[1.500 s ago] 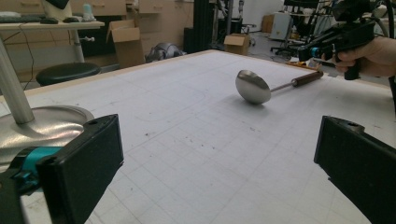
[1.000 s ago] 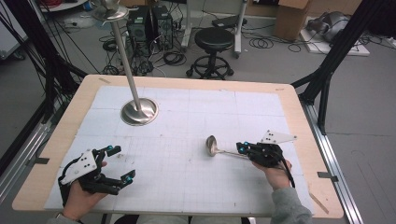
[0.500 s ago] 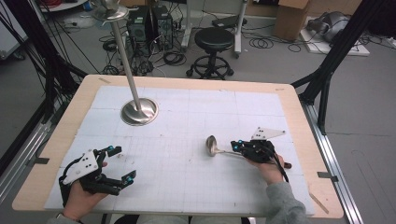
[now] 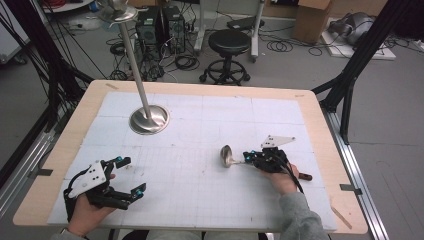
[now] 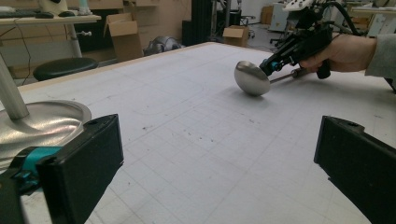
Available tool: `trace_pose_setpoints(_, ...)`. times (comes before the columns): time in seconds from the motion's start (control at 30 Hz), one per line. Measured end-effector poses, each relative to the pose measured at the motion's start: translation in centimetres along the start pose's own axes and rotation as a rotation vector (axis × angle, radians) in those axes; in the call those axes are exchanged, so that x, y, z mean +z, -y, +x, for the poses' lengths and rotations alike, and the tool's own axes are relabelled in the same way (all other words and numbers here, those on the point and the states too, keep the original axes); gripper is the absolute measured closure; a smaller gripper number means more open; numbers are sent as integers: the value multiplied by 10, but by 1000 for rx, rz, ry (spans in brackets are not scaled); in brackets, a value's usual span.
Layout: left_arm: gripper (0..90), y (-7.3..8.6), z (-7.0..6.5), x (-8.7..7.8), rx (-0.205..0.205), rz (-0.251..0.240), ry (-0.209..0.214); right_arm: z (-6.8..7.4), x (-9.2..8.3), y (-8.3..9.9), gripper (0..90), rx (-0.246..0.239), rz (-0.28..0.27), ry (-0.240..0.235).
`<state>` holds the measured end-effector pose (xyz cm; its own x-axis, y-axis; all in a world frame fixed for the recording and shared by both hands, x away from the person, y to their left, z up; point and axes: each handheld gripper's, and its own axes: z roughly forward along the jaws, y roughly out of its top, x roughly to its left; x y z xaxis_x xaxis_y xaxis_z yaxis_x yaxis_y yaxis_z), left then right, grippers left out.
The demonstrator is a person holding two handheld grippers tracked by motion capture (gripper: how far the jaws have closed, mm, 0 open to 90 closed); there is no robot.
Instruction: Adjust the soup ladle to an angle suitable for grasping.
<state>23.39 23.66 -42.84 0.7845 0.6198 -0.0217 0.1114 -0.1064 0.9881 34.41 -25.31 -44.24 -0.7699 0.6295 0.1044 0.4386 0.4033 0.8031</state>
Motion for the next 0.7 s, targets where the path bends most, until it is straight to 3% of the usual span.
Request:
trace_pose_setpoints(0.37,18,0,0,0,-3,10,5,-3,10,0,895,9,75,22)
trace_pose_setpoints(0.57,18,1,0,0,-4,11,3,-3,10,0,896,7,83,25)
trace_pose_setpoints(0.7,18,0,0,0,-2,8,2,-2,9,1,896,40,89,13)
